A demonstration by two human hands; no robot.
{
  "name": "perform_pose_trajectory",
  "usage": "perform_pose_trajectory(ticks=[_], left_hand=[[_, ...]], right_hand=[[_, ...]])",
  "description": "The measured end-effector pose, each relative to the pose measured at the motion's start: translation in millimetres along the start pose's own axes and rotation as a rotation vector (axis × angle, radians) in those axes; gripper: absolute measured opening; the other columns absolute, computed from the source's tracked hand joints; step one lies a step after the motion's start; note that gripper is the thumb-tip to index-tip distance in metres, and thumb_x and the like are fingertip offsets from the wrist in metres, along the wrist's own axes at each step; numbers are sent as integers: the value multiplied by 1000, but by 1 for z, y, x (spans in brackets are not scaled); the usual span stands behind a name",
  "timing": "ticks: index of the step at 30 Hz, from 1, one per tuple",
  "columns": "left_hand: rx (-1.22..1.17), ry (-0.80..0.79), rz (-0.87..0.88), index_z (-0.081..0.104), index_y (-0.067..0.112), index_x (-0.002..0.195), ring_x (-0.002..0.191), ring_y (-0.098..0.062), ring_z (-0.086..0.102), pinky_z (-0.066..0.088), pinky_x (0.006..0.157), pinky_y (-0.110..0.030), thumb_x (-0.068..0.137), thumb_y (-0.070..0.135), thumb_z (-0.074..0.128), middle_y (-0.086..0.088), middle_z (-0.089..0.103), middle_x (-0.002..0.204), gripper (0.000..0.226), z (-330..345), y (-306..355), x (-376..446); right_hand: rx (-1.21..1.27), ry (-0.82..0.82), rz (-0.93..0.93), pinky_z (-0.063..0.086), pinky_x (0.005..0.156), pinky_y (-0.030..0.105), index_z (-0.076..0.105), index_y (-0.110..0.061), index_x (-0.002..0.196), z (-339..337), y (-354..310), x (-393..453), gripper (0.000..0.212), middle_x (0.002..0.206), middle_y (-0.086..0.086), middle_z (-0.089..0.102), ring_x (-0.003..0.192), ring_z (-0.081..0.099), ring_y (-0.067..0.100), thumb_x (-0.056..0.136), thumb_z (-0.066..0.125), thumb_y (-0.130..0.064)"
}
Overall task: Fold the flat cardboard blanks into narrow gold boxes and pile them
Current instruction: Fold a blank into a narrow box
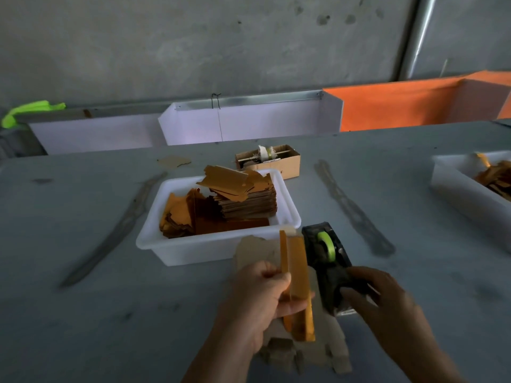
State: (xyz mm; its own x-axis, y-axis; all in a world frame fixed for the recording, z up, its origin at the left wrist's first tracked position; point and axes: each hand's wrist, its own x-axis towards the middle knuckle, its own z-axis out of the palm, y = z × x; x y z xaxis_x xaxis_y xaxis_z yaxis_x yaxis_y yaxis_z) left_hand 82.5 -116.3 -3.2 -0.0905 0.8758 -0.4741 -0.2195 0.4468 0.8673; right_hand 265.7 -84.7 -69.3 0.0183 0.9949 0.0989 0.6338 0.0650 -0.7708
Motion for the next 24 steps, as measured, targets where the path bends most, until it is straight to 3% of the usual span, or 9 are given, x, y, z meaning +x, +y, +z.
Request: perform_pose_trajectory(ticks=[4, 7, 11, 14, 18, 22, 24], left_hand=[[77, -53, 44, 54, 1, 101, 77, -22, 74, 54, 55, -20, 96, 6, 50, -16, 70, 99, 9, 0, 3, 0], [29, -101, 68, 54, 1, 101, 77, -23, 74, 55, 53, -20, 96, 6, 49, -15, 73, 92, 8, 1, 5, 0], [-21, -72, 64, 56, 1, 104, 78, -25, 74, 58, 59, -24, 96, 6, 50, -17, 73, 94, 11, 1, 2, 4], [219, 33, 96, 58, 8, 98, 72, -17, 73, 60, 68, -28, 95, 12, 52, -12, 68, 96, 8, 2, -6, 5], [360, 48, 138, 58, 13, 97, 69, -15, 72, 60, 71, -29, 96, 16, 53, -9, 65, 99, 6, 4, -5, 6], [175, -65, 98, 58, 4, 103, 80, -26, 73, 60, 66, -30, 96, 11, 52, -22, 65, 108, 11, 10, 4, 2], [156, -93, 107, 57, 3, 105, 83, -28, 73, 60, 72, -35, 96, 10, 51, -22, 66, 108, 13, 15, 4, 3]], right_hand=[[254, -10, 150, 49, 80, 40, 67, -34, 70, -10, 9, 11, 29, 83, 1, 70, 85, 64, 24, 87, 63, -11], [125, -109, 124, 48, 66, 29, 64, -35, 64, -12, 4, 19, 29, 68, -10, 68, 72, 63, 12, 87, 64, -18], [9, -211, 134, 52, 76, 33, 66, -29, 72, -13, -1, 29, 11, 77, -5, 69, 78, 64, 12, 83, 69, -26], [68, -205, 163, 50, 70, 30, 68, -22, 73, -13, -1, 31, 8, 74, -2, 70, 76, 65, 13, 80, 73, -22], [225, -126, 207, 47, 62, 26, 70, -23, 68, -7, 5, 26, 13, 62, -4, 69, 68, 65, 15, 78, 74, -17], [364, -93, 258, 46, 59, 28, 71, -19, 66, -5, 7, 26, 16, 60, 1, 68, 63, 62, 19, 80, 72, -11], [383, -88, 272, 47, 63, 31, 72, -18, 66, -4, 6, 27, 17, 62, 6, 69, 66, 64, 24, 80, 72, -9]])
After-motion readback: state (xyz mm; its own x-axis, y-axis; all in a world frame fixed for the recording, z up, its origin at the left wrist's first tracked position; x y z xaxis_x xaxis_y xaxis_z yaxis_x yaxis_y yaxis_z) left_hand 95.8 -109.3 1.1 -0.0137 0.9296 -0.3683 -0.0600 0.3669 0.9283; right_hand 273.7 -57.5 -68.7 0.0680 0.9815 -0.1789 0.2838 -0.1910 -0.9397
